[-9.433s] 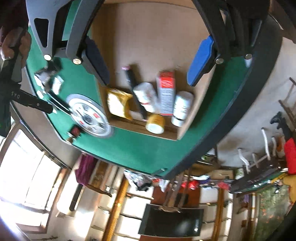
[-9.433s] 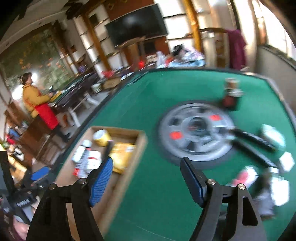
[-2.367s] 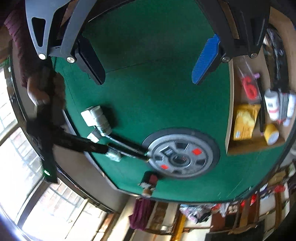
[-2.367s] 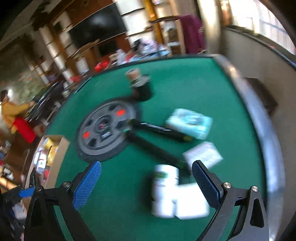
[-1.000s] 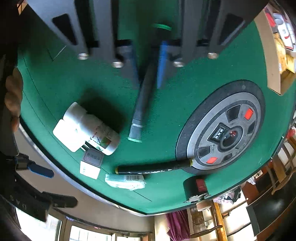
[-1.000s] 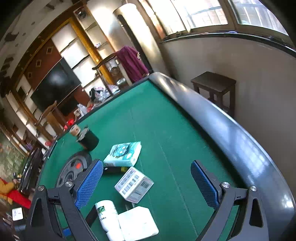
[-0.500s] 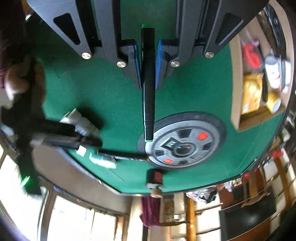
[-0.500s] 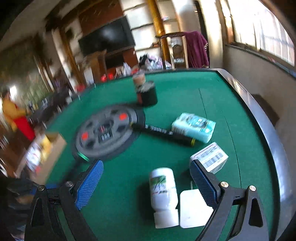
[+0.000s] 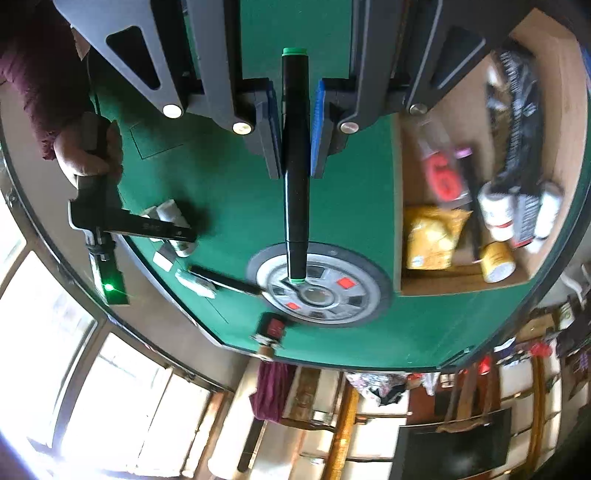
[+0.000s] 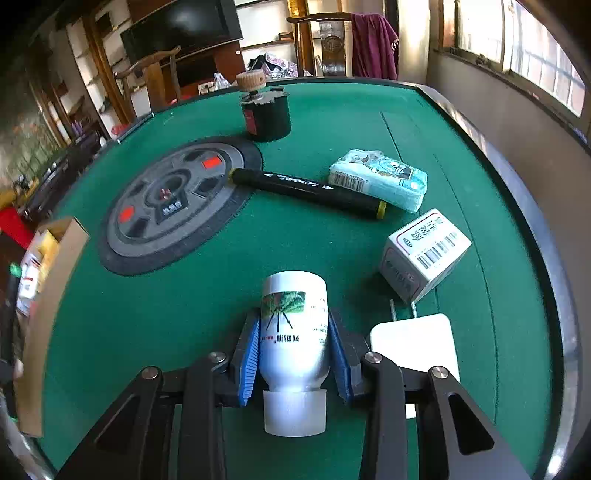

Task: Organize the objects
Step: 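Grasp the white bottle with the right gripper while the left holds the marker, then lower the marker and white bottle into the cardboard box, open both grippers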

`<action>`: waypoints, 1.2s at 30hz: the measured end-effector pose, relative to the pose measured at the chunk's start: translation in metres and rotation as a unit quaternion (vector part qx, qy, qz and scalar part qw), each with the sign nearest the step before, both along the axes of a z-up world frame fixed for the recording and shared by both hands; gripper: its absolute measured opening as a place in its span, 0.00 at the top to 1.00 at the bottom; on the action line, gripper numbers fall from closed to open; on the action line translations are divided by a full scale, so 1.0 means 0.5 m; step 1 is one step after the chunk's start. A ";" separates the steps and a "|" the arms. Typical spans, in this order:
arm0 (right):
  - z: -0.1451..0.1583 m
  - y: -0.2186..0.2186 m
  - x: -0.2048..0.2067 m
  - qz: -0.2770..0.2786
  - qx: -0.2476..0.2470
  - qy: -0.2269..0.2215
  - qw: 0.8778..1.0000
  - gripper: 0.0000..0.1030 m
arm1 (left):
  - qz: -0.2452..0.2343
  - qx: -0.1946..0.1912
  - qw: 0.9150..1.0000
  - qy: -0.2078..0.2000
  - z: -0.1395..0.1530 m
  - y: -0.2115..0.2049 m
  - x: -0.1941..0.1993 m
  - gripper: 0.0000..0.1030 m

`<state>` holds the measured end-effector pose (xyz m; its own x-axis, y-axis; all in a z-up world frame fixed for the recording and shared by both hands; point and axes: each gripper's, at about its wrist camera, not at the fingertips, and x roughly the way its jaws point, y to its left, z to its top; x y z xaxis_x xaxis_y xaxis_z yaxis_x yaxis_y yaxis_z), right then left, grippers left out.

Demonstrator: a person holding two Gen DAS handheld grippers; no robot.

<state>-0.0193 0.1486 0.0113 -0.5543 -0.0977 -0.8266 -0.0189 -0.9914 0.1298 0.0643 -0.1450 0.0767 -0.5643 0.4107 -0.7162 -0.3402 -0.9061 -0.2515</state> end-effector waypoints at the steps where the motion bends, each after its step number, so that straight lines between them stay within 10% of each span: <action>1: 0.005 0.001 0.004 -0.002 -0.009 0.003 1.000 0.64 | 0.006 0.002 1.000 0.001 0.002 -0.016 0.003 0.86; 9: 0.050 -0.035 0.031 0.041 -0.161 0.016 0.986 0.64 | 0.108 -0.001 0.994 0.027 0.027 -0.205 0.054 0.86; 18: 0.117 -0.279 0.037 0.175 -0.231 0.001 0.957 0.63 | 0.190 -0.041 0.981 -0.001 -0.005 -0.367 0.058 0.86; 27: 0.090 -0.536 0.044 0.263 -0.243 -0.058 0.932 0.63 | 0.181 -0.069 0.981 -0.031 -0.064 -0.392 0.011 0.86; 36: 0.023 -0.666 0.046 0.266 -0.156 -0.086 0.947 0.63 | 0.173 -0.067 0.982 -0.042 -0.093 -0.396 -0.017 0.86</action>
